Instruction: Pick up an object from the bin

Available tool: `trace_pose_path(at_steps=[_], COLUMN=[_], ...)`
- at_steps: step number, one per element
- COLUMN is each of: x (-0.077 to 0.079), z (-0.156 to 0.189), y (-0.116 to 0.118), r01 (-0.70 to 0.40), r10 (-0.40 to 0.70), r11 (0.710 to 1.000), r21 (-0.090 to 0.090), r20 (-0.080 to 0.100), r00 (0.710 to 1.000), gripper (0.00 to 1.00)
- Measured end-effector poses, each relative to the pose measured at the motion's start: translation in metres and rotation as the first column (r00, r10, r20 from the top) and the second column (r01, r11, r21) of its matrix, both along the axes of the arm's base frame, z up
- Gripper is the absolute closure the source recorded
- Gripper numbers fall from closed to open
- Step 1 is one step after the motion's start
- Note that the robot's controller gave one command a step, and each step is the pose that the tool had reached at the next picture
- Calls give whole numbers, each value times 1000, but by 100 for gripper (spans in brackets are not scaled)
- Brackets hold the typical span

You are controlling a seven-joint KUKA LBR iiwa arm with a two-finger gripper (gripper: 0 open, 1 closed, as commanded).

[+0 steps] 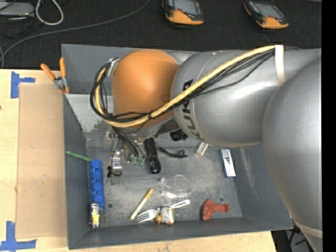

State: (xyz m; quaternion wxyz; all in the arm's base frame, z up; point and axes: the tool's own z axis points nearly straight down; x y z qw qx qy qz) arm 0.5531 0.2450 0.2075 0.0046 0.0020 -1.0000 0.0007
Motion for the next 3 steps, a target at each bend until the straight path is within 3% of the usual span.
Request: trace_pose_path(at_steps=[1,2,3], x=[2,11,7], z=[4,-75,-105], y=[-2,-5,-5], r01=[1,-493,-576], r10=[-1,493,576], r11=[1000,870,817], r21=[2,3,4], r20=[8,10,8], r00=[1000,870,817], gripper=[0,0,0])
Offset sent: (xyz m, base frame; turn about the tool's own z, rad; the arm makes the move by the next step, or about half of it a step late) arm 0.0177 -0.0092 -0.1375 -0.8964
